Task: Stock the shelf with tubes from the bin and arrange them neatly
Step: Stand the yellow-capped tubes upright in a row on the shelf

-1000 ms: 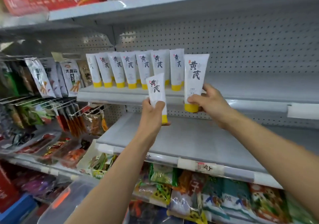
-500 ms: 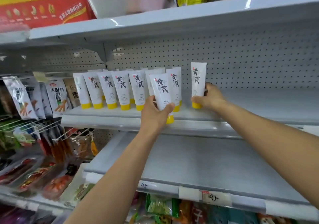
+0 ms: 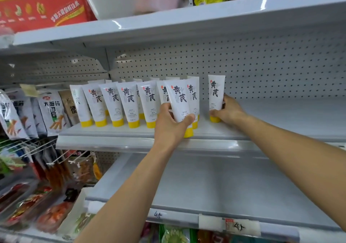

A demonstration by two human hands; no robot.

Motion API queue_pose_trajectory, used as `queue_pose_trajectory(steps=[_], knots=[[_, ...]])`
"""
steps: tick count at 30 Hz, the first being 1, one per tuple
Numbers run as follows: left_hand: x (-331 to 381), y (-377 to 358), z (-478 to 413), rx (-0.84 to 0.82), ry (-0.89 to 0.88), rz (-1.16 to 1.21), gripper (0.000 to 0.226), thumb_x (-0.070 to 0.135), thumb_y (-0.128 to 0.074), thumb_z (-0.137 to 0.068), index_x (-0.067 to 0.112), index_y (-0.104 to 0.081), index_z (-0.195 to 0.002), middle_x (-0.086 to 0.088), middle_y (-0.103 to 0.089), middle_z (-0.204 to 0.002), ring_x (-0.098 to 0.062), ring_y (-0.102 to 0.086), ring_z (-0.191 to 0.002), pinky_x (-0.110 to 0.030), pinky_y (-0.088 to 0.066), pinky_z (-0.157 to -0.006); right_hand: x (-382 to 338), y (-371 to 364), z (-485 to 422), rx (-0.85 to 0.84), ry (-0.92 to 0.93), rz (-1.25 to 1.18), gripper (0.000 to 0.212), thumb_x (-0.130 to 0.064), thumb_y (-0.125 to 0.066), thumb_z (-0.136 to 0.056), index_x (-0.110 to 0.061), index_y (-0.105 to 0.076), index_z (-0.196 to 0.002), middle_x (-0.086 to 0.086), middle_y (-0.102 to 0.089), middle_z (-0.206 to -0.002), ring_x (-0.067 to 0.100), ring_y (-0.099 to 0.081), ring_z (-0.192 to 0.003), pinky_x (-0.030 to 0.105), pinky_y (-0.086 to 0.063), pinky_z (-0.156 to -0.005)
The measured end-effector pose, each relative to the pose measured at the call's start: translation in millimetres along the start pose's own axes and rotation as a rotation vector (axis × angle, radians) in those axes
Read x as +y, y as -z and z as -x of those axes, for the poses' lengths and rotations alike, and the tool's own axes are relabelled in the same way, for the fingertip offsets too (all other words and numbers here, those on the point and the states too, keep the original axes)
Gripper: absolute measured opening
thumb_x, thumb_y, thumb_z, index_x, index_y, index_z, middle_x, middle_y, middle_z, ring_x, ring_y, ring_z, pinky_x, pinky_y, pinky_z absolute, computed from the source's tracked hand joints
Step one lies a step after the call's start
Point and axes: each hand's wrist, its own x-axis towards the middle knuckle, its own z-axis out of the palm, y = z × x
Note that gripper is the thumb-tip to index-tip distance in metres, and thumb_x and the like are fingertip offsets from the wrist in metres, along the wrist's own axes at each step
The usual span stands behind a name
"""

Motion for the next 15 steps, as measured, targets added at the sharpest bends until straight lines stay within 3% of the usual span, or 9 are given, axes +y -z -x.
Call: queue_pose_trajectory(steps=[3,8,11,12,15], knots=[[0,0,2,-0.005,0.002,0.010,0.053,0.029,-0.079,-0.075,0.020,-0.050,-0.118,0.010,-0.064,-0.099,-0.004,-0.063,-0.085,-0.030,-0.056,-0.077,0,0,2,-0.009,-0.013,-0.001,0.061,-0.017,-0.075,-0.080,-0.009,-0.045,-0.132,0.009,-0.058,-0.131,0.026,-0.057,-0.115,0.035,-0.047,-0.096],[3,4,6,0.000,0.007,0.020,0.044,0.031,-0.077,-0.079,0.021,-0.052,-0.114,0.012,-0.062,-0.095,-0.005,-0.063,-0.084,-0.036,-0.057,-0.079,-5,6,13,0.007,-0.105,0.033,0.062,-0.020,-0.074,-0.080,-0.005,-0.037,-0.127,0.011,-0.053,-0.122,0.025,-0.055,-0.103,0.032,-0.044,-0.077],[6,5,10,0.013,-0.005,0.028,0.035,0.033,-0.075,-0.080,0.023,-0.053,-0.106,0.013,-0.062,-0.091,-0.005,-0.062,-0.082,-0.042,-0.057,-0.079,-15,13,31,0.119,0.004,-0.011,0.042,-0.012,-0.068,-0.079,-0.008,-0.044,-0.113,0.008,-0.054,-0.105,0.024,-0.056,-0.093,0.030,-0.044,-0.068],[8,5,11,0.018,-0.011,0.030,0.033,0.033,-0.075,-0.080,0.023,-0.054,-0.103,0.012,-0.062,-0.090,-0.008,-0.063,-0.083,-0.045,-0.057,-0.079,-20,15,40,0.060,0.045,-0.066,0.036,-0.012,-0.069,-0.077,-0.011,-0.049,-0.107,0.005,-0.055,-0.099,0.020,-0.057,-0.086,0.029,-0.044,-0.063],[13,2,13,0.029,-0.023,0.023,0.037,0.035,-0.077,-0.077,0.020,-0.054,-0.101,0.010,-0.063,-0.091,-0.013,-0.065,-0.086,-0.050,-0.057,-0.077,-37,20,70,-0.389,0.133,-0.152,0.043,-0.026,-0.081,-0.064,-0.022,-0.060,-0.102,0.000,-0.065,-0.095,0.012,-0.061,-0.081,0.027,-0.050,-0.068]])
